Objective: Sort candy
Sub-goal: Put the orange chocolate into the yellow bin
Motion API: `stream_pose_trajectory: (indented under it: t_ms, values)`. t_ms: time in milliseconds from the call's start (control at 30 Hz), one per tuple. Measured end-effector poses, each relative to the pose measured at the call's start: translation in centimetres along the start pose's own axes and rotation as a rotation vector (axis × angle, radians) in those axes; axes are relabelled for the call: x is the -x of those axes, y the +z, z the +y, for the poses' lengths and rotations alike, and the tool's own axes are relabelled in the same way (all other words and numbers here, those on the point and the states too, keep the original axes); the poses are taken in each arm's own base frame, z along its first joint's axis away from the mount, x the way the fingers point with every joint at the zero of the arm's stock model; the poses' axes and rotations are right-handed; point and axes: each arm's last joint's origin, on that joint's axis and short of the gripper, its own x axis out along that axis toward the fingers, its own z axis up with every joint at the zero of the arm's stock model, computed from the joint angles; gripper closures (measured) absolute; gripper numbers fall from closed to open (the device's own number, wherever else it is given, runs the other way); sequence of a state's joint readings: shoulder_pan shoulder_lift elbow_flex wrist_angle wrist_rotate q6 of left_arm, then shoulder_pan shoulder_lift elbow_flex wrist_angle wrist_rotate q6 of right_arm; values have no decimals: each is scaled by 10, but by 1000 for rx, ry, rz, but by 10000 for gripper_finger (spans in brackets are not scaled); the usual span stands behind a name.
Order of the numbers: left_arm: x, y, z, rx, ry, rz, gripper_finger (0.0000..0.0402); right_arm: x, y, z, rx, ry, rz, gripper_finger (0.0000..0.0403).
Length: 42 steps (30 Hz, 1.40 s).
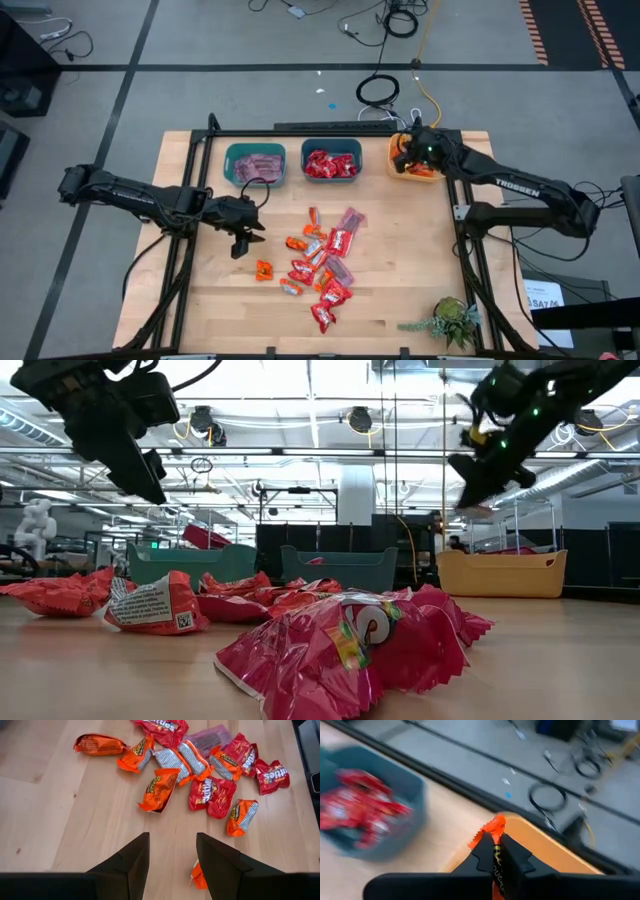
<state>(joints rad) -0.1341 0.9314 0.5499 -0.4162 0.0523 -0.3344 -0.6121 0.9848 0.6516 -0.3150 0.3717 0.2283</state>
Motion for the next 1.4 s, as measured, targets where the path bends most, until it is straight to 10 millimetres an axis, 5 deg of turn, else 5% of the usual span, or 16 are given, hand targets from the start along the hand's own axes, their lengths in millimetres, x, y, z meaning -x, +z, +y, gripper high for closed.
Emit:
stream_pose_trajectory:
  t_ms: [500,867,1400]
  values:
    - [0,2,-1,-1,-9,-16,230,-20,-12,-39,-137,-199,177,324]
    - [0,2,-1,-2,-9,-16,230,-17,-12,-40,-183,-153,178,246]
    - [0,1,-1,-2,-8,-15,230,6,-3,-43,-214,-124,66,239]
